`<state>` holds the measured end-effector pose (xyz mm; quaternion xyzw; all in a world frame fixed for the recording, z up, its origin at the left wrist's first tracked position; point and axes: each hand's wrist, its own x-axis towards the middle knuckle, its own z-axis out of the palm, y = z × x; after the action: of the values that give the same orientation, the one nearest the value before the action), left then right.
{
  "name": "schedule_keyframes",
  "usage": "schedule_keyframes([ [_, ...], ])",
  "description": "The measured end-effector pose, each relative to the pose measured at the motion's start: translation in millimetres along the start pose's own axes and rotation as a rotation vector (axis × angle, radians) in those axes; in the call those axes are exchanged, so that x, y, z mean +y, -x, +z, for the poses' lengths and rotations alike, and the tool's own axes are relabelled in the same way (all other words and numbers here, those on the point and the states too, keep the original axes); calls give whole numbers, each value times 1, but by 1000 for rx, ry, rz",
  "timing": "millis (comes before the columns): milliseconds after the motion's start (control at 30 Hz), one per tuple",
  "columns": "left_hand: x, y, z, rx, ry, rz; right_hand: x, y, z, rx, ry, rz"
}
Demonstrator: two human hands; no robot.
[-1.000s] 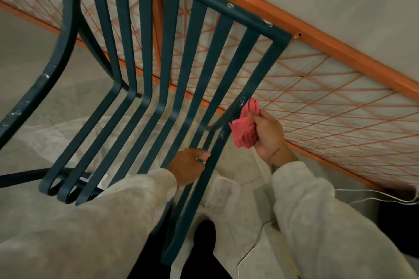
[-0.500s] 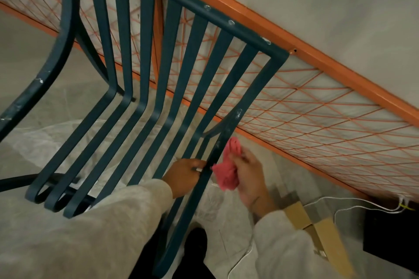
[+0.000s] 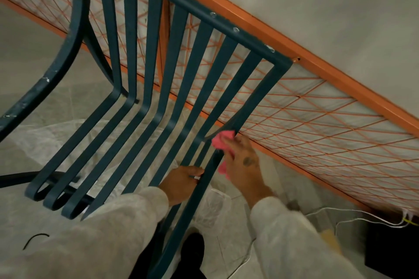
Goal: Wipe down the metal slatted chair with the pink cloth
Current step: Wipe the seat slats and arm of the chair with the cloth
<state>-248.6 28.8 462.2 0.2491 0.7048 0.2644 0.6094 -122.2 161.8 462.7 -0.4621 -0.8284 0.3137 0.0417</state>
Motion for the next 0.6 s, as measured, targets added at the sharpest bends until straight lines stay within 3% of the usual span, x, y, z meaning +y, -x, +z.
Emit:
schedule_keyframes([
  [100, 0, 0, 3, 27, 10, 12, 3, 30, 20, -138, 7, -35],
  [200, -4, 0, 6, 41, 62, -3, 5, 26, -2, -166, 118, -164],
  [267, -7, 0, 4, 31, 88, -8, 2, 5, -33, -139, 81, -162],
  [433, -9, -1, 2, 21, 67, 6, 1, -44, -67, 167, 45, -164],
  [533, -10, -2, 4, 30, 87, -10, 1, -26, -37, 170, 13, -194],
  [600, -9, -3, 5, 33, 95, -16, 2, 6, -7, 73, 5, -196],
])
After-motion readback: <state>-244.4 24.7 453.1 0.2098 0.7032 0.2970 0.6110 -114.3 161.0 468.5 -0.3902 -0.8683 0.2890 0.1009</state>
